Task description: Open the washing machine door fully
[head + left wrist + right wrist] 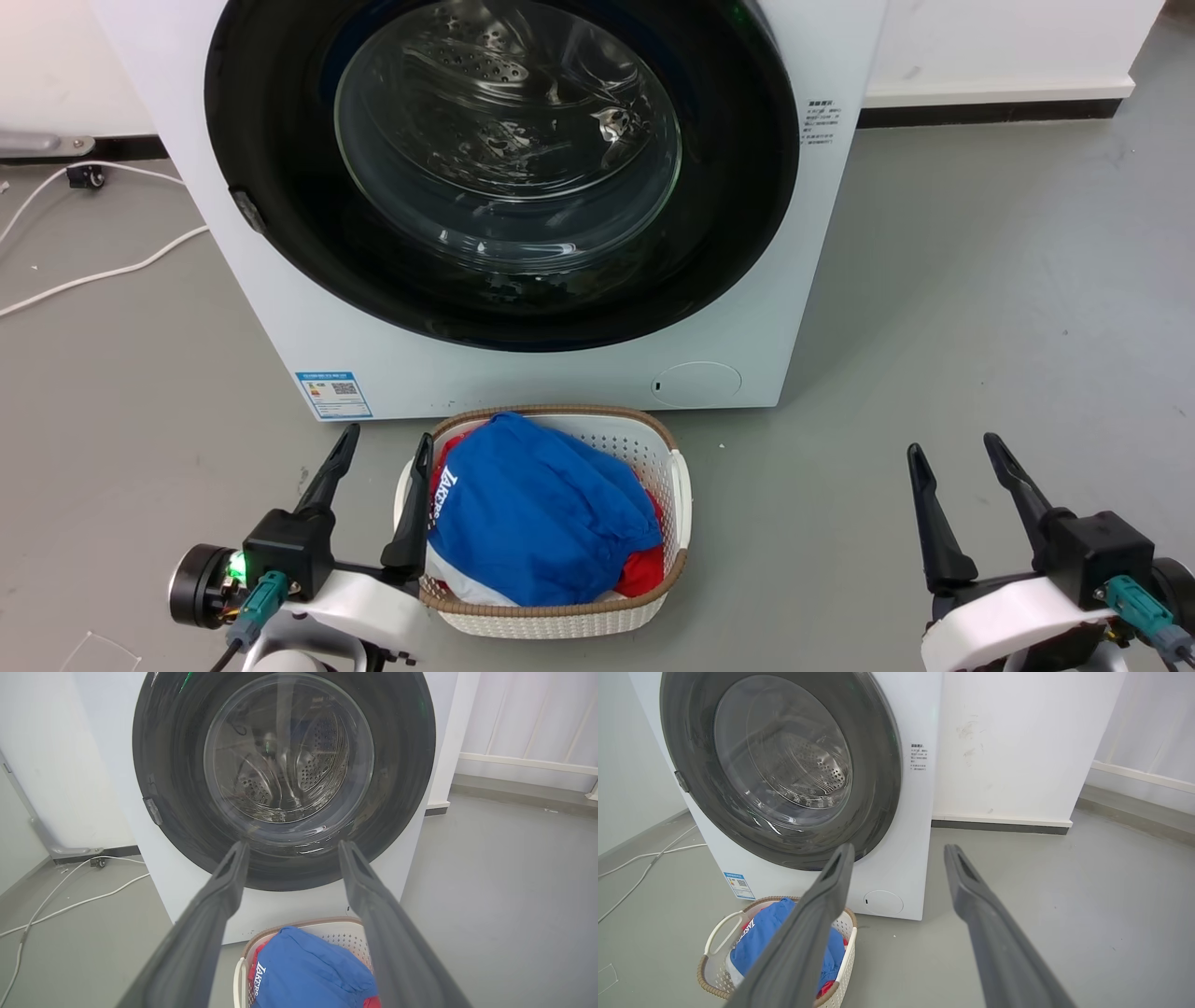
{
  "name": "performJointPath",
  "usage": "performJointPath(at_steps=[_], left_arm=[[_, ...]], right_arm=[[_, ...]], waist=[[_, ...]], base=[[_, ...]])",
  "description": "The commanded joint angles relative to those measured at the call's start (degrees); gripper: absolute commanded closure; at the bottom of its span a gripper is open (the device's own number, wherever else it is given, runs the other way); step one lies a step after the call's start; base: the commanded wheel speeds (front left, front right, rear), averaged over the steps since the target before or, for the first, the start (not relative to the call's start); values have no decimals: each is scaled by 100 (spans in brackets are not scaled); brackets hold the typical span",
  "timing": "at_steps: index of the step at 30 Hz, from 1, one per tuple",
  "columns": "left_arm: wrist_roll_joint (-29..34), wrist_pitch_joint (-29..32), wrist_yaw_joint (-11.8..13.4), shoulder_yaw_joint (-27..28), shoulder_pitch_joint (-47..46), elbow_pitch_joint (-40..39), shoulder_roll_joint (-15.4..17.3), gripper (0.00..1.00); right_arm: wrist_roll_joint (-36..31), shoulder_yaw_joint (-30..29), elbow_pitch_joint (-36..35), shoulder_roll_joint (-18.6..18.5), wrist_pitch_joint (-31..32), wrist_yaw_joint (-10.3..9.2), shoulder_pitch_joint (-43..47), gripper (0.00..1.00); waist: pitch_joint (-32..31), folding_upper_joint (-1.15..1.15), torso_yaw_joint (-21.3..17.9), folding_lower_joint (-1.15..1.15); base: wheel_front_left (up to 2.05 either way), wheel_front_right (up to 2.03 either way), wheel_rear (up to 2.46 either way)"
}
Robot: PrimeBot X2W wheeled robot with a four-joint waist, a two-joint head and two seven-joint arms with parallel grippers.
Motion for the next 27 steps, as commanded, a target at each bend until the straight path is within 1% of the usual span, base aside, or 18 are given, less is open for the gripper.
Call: performJointPath(at_steps=[1,7,19,20,21,22,27], left_arm=[[104,-60,-23,30,-10,0,-9,0],[236,-101,-47,73,19,22,-54,0],[172,-88,-118,224,-46,107,-162,0],[183,-88,-127,232,-40,117,-173,0],[187,-88,-135,237,-40,126,-187,0],[193,-88,-141,242,-42,134,-201,0],[204,-88,-148,278,-25,166,-259,0]], right_arm=[[-80,-2,-38,21,-50,-2,35,0],[-214,1,-43,24,-88,-1,56,0],[-6,-69,42,23,-99,-1,3,0],[36,-78,54,23,-87,-1,7,69],[70,-83,64,23,-79,-1,9,97],[90,-84,74,23,-77,-1,10,100],[209,-108,126,23,-55,-1,24,100]], waist=[[-3,0,-5,0],[-6,0,-19,0],[-2,0,-17,0],[-10,0,-15,0],[-15,0,-12,0],[-20,0,-9,0],[-48,0,-2,0]], base=[[0,0,0],[0,0,0],[0,0,0],[0,0,0],[0,0,0],[0,0,0],[0,0,0]])
